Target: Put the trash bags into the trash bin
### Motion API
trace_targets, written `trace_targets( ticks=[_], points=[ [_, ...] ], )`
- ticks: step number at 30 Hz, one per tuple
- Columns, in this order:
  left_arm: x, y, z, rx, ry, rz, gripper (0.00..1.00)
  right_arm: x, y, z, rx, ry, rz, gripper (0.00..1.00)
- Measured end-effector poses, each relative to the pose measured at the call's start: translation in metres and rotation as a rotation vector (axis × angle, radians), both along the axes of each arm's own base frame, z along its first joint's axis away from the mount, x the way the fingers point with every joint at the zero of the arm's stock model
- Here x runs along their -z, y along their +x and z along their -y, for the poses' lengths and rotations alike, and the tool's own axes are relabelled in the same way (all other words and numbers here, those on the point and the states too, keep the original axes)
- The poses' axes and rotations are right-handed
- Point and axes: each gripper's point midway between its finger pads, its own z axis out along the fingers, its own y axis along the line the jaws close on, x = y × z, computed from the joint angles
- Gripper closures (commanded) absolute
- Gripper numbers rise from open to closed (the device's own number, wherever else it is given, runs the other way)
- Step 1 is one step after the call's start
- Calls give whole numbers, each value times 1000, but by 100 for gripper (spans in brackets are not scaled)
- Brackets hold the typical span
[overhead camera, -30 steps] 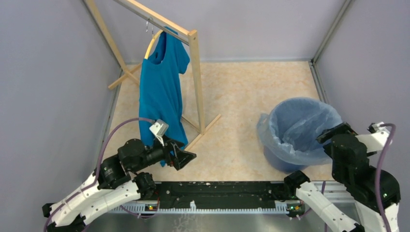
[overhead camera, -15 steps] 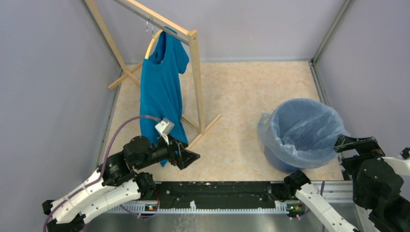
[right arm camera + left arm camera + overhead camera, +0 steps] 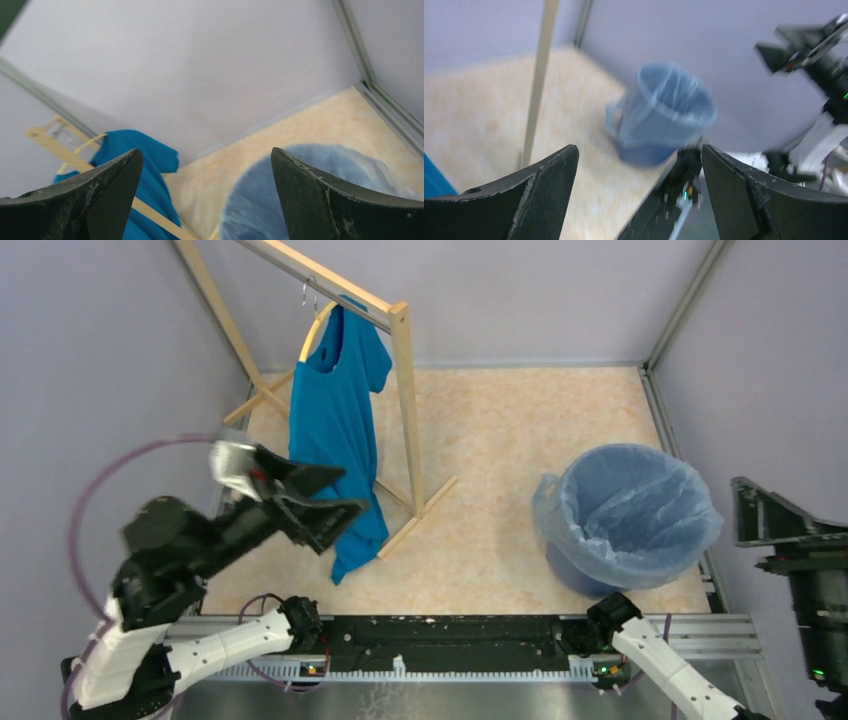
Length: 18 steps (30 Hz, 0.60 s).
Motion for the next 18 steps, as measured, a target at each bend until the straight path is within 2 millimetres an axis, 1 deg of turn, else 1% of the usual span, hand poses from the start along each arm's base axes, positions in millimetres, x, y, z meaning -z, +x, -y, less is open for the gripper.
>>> trace_targets(
  ticks=[2,4,6,7,9,12,15,18],
  points=[
    [-66,-4,-20,-38,-100,130,1,-38,-10,-2,-37,-8,106,1],
    [-114,-11,-43,-77,-187,241,1,-71,-18,-5,-68,-22,195,1],
    [-148,-18,-66,-118,-257,333,1,-93,-20,-10,-95,-40,251,1],
    [-161,-21,-76,-139,-288,374,1,-101,-20,-14,-109,-49,272,1],
    [-177,-25,-94,-188,-332,440,1,-111,-14,-24,-138,-78,292,1],
    [-188,-23,-110,-257,-353,492,1,-117,-3,-37,-172,-114,286,1],
    [-190,-17,-118,-313,-346,509,1,-120,10,-49,-197,-144,268,1],
    [-189,-12,-123,-351,-335,512,1,-114,17,-55,-209,-170,251,1]
  ],
)
